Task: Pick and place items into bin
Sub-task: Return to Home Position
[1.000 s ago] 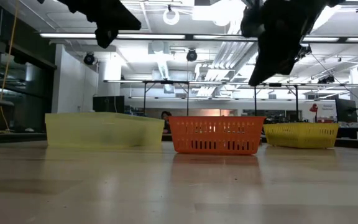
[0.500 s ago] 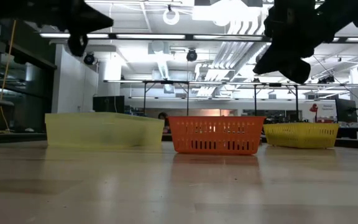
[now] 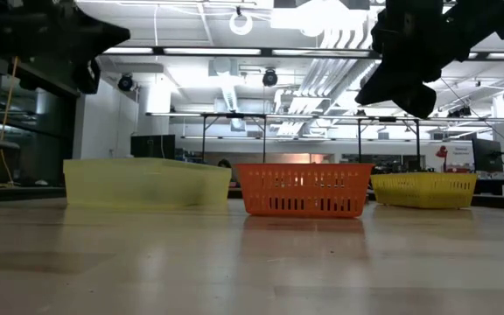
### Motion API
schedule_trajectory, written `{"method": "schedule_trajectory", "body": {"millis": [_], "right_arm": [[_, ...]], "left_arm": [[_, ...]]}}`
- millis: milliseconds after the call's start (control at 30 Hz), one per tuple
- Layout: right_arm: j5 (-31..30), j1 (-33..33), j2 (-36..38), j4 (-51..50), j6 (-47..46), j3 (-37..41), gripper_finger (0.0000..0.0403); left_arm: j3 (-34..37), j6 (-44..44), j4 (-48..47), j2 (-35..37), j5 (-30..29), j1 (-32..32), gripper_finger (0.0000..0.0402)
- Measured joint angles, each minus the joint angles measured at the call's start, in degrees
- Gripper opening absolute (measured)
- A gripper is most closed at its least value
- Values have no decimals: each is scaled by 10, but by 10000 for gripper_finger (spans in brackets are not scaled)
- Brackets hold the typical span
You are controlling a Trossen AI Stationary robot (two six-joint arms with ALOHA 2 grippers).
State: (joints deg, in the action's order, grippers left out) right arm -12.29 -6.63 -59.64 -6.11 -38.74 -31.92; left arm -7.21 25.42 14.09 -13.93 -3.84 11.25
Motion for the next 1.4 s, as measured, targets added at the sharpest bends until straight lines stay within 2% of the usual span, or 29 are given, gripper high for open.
{"method": "schedule_trajectory", "body": {"millis": [333,433,567,833,1100,1400], "right_arm": [[17,0,0,0,-11,0,0],[30,0,0,0,-13,0,0],[36,0,0,-1,-13,0,0],[-39,0,46,-37,-4,23,0],[-40,0,111,192,-33,179,0],[-53,0,172,374,-7,292,0]], "left_arm": [[68,33,-7,63,-7,0,0],[68,35,-41,67,-11,0,0],[67,31,-37,67,-11,0,0],[67,46,-56,67,11,0,0],[67,49,-114,67,18,0,0],[67,49,-130,66,19,0,1]]}}
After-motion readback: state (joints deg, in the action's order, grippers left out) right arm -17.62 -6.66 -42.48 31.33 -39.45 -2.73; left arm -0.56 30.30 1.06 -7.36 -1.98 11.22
